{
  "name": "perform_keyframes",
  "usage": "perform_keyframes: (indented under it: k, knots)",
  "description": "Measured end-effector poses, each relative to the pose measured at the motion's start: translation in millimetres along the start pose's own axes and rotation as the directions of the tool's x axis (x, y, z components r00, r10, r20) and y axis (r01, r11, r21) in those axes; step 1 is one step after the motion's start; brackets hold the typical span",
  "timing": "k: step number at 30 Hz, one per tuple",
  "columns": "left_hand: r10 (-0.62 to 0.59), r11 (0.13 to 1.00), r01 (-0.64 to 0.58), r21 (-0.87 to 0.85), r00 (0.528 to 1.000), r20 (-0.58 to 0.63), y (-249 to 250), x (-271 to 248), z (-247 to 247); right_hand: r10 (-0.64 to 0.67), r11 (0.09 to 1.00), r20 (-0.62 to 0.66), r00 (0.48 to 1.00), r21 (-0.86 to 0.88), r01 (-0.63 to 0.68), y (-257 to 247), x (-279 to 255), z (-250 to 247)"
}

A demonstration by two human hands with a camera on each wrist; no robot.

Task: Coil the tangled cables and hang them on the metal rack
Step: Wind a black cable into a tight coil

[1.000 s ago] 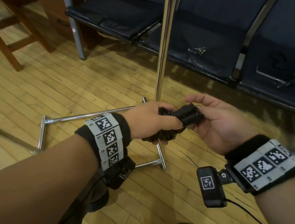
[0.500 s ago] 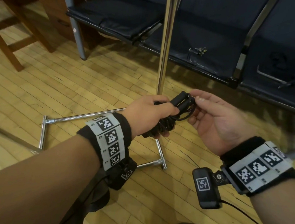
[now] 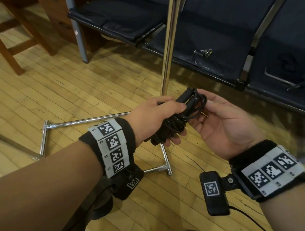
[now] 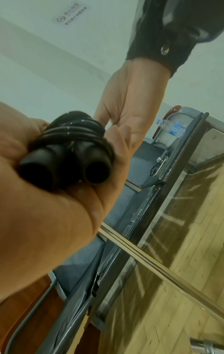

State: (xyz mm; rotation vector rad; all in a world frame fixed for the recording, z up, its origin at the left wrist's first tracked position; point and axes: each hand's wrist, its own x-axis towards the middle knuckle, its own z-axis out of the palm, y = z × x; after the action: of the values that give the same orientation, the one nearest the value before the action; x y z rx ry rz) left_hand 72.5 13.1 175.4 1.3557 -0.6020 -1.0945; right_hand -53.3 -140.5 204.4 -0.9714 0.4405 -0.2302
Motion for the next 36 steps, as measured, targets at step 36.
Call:
perform_keyframes:
  k: [36]
  knots:
    - [0.048,0.998,-0.029,0.064,0.946,-0.322,-2.7,5.9,7.6,-0.052,0.998,-0.178,0.983,0.037,0.06,5.3,5.1,2.6]
